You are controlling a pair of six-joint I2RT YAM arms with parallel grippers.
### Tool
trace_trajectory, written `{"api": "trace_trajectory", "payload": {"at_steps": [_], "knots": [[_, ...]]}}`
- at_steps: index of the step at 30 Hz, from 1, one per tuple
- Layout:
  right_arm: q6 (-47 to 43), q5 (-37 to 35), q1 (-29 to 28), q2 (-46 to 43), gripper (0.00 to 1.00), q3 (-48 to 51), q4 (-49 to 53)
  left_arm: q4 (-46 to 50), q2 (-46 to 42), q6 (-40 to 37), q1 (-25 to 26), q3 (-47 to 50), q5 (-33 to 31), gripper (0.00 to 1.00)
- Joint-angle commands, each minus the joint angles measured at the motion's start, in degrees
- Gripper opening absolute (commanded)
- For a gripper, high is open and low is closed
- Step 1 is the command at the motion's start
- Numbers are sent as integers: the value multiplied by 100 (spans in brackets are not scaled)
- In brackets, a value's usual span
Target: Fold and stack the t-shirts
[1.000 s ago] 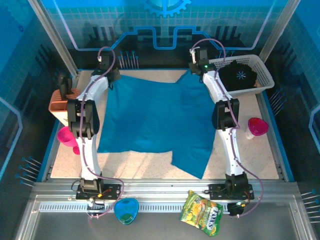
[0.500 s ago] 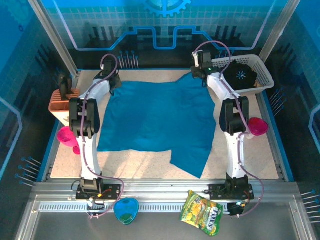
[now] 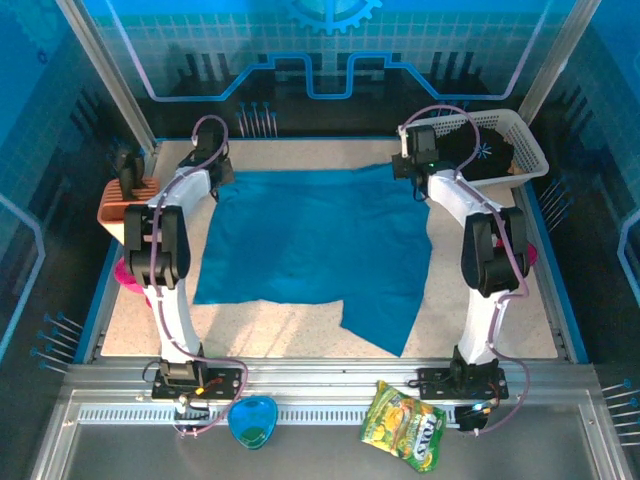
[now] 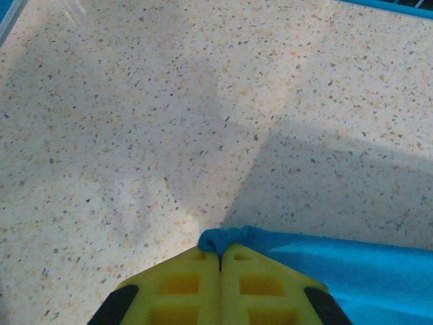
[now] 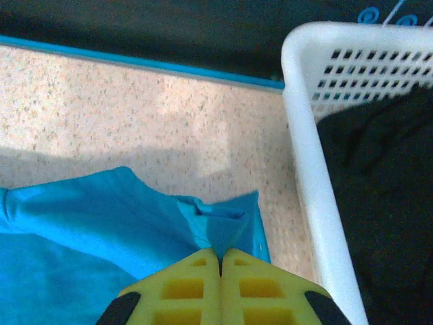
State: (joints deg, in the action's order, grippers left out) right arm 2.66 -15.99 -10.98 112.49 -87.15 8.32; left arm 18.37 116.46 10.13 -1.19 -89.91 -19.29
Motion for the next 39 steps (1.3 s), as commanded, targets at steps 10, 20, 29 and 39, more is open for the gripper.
{"api": "trace_trajectory", "payload": {"at_steps": [10,20,29,39], "knots": [[505,85,-116,-1516,0,1711,-669,-289,-889,-137,-118,777,-66,0],[830,78,-160,-2179,0,2796,-706,-300,-1257,266,-118,1574,31,0],[1261,40,-343,-2322,0,3308,-281,-18,-1290,567,-109,2013,123,0],[1690,153,-378,-1920,0,2701,1324,79,-1280,686,-109,2201,173,57]]}}
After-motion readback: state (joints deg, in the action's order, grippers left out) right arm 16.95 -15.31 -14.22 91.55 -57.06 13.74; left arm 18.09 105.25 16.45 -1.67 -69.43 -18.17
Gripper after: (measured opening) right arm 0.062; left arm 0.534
